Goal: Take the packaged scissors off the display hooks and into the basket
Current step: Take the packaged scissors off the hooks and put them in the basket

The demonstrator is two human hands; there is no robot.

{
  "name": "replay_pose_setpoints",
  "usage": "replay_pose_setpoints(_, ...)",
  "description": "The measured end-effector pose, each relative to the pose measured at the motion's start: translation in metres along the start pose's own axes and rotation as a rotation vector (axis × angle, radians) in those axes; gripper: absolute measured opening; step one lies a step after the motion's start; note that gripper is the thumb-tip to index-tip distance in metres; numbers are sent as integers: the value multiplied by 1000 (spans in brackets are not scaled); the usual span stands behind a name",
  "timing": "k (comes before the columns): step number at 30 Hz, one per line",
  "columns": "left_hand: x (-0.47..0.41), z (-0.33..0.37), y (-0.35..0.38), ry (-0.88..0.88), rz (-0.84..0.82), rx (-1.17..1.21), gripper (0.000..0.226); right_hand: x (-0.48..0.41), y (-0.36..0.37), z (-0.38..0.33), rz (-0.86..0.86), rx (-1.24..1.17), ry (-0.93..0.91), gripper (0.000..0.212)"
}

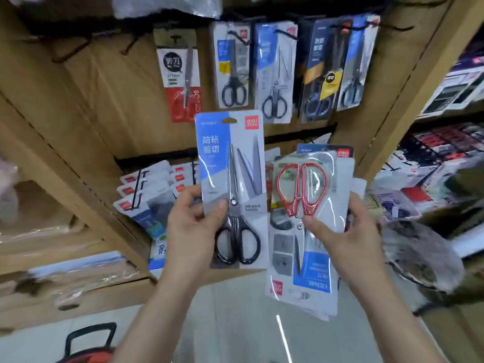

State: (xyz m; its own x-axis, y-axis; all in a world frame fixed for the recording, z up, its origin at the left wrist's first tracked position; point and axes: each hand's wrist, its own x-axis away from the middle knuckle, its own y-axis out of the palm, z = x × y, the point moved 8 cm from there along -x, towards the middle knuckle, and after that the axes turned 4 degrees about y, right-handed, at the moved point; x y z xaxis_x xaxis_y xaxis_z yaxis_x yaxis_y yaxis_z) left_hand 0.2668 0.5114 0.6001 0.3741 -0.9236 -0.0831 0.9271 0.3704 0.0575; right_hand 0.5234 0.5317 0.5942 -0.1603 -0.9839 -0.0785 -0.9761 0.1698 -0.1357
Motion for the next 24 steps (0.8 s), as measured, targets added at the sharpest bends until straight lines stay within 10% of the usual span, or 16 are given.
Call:
replay_pose_setpoints(7,-56,-4,63,-23,-98,-33,25,-42,-38,-1,100,125,-104,98)
replay_pose_setpoints(15,-115,10,85,40,-161,-30,41,-81,-8,-11,9,147,-118,39)
replay_pose_setpoints(24,-166,46,70,236,-157,-123,66,-122,35,-31,-11,41,-111,20)
